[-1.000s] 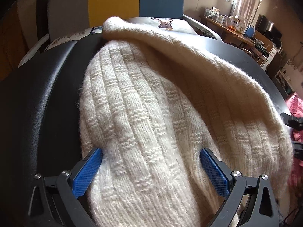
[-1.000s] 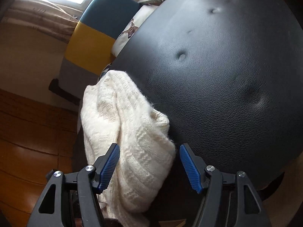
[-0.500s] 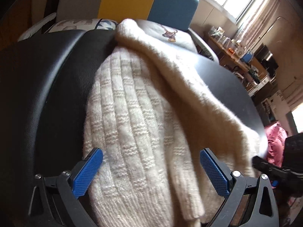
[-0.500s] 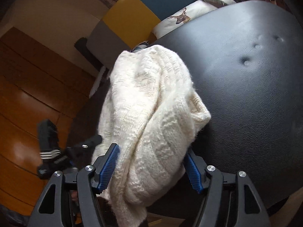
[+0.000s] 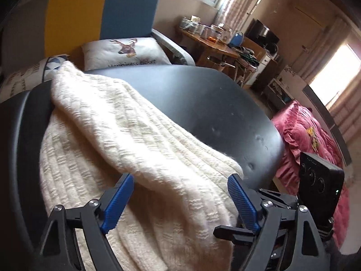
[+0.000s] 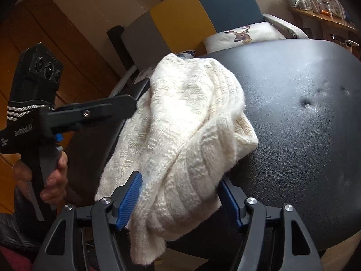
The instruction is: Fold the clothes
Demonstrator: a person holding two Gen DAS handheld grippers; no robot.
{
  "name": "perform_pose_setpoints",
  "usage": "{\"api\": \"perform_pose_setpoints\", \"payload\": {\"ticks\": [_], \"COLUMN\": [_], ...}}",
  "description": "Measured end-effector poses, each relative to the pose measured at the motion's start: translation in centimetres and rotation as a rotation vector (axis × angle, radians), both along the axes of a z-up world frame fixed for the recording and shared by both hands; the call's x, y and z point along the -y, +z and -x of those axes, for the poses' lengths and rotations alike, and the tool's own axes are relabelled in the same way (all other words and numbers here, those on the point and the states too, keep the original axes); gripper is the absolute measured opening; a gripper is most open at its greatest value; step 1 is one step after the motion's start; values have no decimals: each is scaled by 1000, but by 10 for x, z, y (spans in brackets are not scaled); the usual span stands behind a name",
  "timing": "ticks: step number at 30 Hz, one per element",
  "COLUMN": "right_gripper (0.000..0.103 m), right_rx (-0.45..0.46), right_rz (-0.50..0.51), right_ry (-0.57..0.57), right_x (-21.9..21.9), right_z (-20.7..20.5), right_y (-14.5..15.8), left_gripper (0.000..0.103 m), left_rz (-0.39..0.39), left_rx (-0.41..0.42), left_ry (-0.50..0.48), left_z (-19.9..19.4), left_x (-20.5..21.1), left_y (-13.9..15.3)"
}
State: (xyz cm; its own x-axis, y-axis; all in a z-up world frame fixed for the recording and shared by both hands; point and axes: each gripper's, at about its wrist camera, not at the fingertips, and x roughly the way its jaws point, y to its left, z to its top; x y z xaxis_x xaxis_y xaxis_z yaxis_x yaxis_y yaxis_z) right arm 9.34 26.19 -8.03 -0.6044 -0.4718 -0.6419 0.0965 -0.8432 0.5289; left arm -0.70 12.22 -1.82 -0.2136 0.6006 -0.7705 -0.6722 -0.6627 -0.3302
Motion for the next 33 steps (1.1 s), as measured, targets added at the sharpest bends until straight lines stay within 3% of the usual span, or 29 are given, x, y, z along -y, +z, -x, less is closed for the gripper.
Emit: {"api": "perform_pose_setpoints", "payload": {"ticks": [3, 7, 11, 13, 15, 16, 19, 23, 26, 28, 33], "right_gripper": [70, 70, 70, 71, 71, 71, 71, 71, 71, 71, 71], "right_rx": [16, 57, 86, 87, 82, 86, 90, 109, 136, 150, 162], "right_rz": [-1, -6, -27, -49, -72, -89, -101, -106, -96, -95, -85], "right_ry": [-6, -22, -16, -9, 3, 5, -10, -54, -89, -108, -157], "right_x": [-3, -5, -2, 2, 7, 8, 2, -9, -16, -18, -24], "right_z": [-4, -8, -4, -3, -3, -3, -6, -10, -9, -7, -5], "right_y": [-2, -13, -23, -27, -28, -29, -29, -34, -42, -45, -45], "left_gripper": [85, 64, 64, 64, 57, 38, 21, 19, 19, 19, 22], "left_rz": [84, 206, 295, 295, 221, 172, 25, -172, -284, -273, -129], "left_rx": [-15, 14, 17, 56, 85, 97, 132, 178, 150, 148, 201], "left_ry": [-29, -50, -66, -62, -35, -18, 35, 104, 225, 316, 463], "left_z": [-1, -1, -5, -3, 2, 5, 13, 23, 31, 38, 44], "left_x": [-21, -35, -30, -25, -9, 1, 30, 68, 121, 154, 205], "left_y": [-12, -42, -63, -72, -70, -67, -58, -46, -36, -43, -83]}}
